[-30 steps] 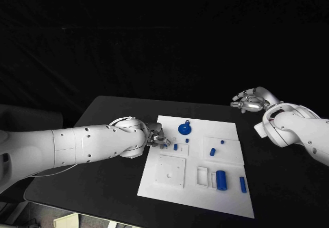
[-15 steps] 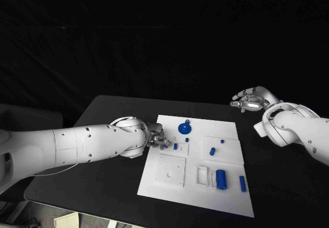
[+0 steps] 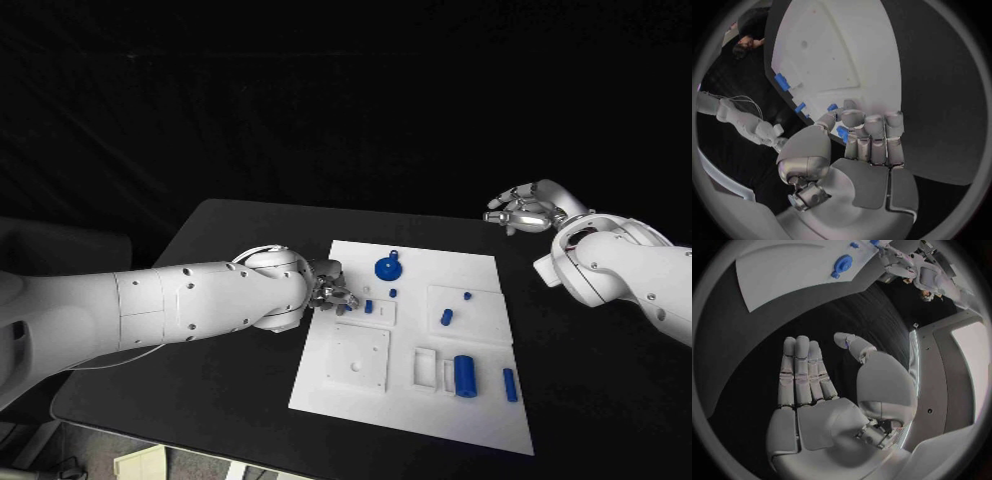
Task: Assemble the parts on the task board
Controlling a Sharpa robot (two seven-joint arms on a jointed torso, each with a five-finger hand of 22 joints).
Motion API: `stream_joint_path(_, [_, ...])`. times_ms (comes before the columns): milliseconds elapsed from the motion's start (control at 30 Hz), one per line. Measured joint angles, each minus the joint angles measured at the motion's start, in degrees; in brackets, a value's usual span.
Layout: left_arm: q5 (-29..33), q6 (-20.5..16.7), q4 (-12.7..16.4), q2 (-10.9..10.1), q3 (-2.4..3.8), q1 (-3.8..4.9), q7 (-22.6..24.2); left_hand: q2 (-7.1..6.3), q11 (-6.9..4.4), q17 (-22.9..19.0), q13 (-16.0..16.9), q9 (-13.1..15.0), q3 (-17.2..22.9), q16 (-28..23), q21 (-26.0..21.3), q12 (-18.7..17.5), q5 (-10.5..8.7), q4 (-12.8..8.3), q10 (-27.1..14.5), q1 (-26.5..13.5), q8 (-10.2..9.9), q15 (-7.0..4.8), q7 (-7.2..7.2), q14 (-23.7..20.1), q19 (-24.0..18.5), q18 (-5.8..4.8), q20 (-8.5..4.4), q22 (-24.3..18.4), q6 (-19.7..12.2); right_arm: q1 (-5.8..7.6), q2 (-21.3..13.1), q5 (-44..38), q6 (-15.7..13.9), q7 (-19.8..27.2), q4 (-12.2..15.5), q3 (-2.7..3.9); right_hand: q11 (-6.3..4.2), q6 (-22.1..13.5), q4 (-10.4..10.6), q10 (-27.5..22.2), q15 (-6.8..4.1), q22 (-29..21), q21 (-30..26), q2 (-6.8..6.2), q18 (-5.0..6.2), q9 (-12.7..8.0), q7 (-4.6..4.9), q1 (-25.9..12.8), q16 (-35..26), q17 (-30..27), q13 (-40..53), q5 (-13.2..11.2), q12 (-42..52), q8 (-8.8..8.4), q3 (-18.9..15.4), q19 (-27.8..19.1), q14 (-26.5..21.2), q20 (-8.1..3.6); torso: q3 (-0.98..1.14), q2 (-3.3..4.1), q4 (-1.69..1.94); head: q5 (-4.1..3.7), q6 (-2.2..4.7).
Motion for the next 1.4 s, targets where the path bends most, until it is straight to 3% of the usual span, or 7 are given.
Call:
stream_joint_path(467, [0.0,0.5,-0.3,0.2,0.05,-0.01,0.1,0.0,-0.14,0.0,-0.1,0.2,-0.1,0.0,0.0,0.0,-0.16,-0.1,0.1,0.0,-0.4,0.0,0.01,0.0,0.0,0.0,0.0,0.0,0.0,0.0,0.0,0.0,0.0,0.0,0.0,0.01,0.0,0.0,0.0,0.0,0.0,0.0,0.0,0.0,0.0,0.0,0.0,0.0,0.0,0.0,-0.1,0.0,0.0,0.0,0.0,0.0,0.0,0.0,0.0,0.01,0.01,-0.02,-0.06])
stream_joint_path(767, [0.0,1.7,-1.3,0.9,0.11,0.05,0.0,0.0,-0.14,0.0,-0.7,1.6,0.5,0.0,0.0,0.3,-7.24,0.5,0.1,0.0,-2.4,-0.02,0.03,0.0,0.0,0.0,0.0,0.0,0.8,0.0,0.0,0.0,0.1,0.0,0.2,0.0,0.0,0.0,0.0,0.0,0.0,0.0,0.0,0.0,0.01,0.0,0.0,0.0,0.0,0.0,-0.1,0.0,0.2,0.0,0.0,0.0,0.0,0.0,0.0,0.01,0.01,-0.02,-0.03])
stream_joint_path(900, [0.1,2.1,-1.6,1.0,0.15,0.1,0.0,-1.23,-0.28,0.0,-0.9,2.1,0.8,0.0,0.0,0.5,-9.65,0.7,0.0,0.4,-3.2,-0.22,0.09,0.2,0.0,0.0,0.0,0.0,0.9,0.0,0.0,0.0,0.1,0.0,0.2,0.0,0.0,0.0,0.0,0.0,0.0,0.0,0.0,0.0,0.0,0.0,0.0,0.0,0.0,0.0,-0.1,0.0,0.2,0.0,0.0,0.0,0.0,0.0,0.0,0.01,-0.01,-0.07,-0.07])
stream_joint_path(1000, [0.1,2.3,-1.7,1.0,0.15,0.1,0.0,-2.01,-0.88,0.0,-1.1,2.5,1.1,0.0,0.0,0.5,-12.01,0.7,-0.4,0.0,-3.7,-1.0,-0.06,0.0,0.0,0.0,0.0,0.0,1.3,0.0,0.0,0.0,0.1,0.0,0.2,0.0,0.0,0.0,0.0,0.0,0.0,0.0,0.0,0.0,0.0,0.0,0.0,0.0,0.0,0.0,-0.1,0.0,0.2,0.0,0.0,0.0,0.0,0.0,-0.02,0.02,-0.01,-0.1,-0.09])
stream_joint_path(1200, [0.1,2.4,-1.8,1.0,0.16,0.11,0.0,-3.8,-1.19,0.0,-1.2,3.0,2.5,0.0,0.0,0.5,-14.48,0.3,-0.5,-0.5,-4.2,-1.34,-0.19,0.1,0.0,0.0,0.0,-0.1,1.6,0.0,0.0,0.0,0.1,0.0,0.2,0.01,0.0,0.0,0.0,0.0,0.0,0.0,0.0,0.0,0.0,0.0,-0.01,0.0,0.0,0.0,-0.1,0.0,0.2,0.0,0.0,0.0,0.0,0.0,-0.02,0.02,-0.01,-0.19,-0.09])
stream_joint_path(1400, [0.0,2.5,-1.8,0.9,0.16,0.1,-0.1,-5.93,-1.49,0.0,-1.4,3.4,2.5,0.0,0.0,0.7,-15.66,1.2,-0.8,-1.0,-5.1,-2.09,-0.22,0.7,0.0,0.0,0.0,-0.1,1.8,0.0,0.0,0.0,0.1,0.0,0.2,0.01,0.0,0.0,0.0,0.0,0.0,0.0,0.0,0.0,0.01,0.0,0.03,0.0,0.0,0.0,-0.1,0.0,0.2,0.0,0.0,0.0,0.0,0.0,-0.02,0.02,-0.01,-0.22,-0.11])
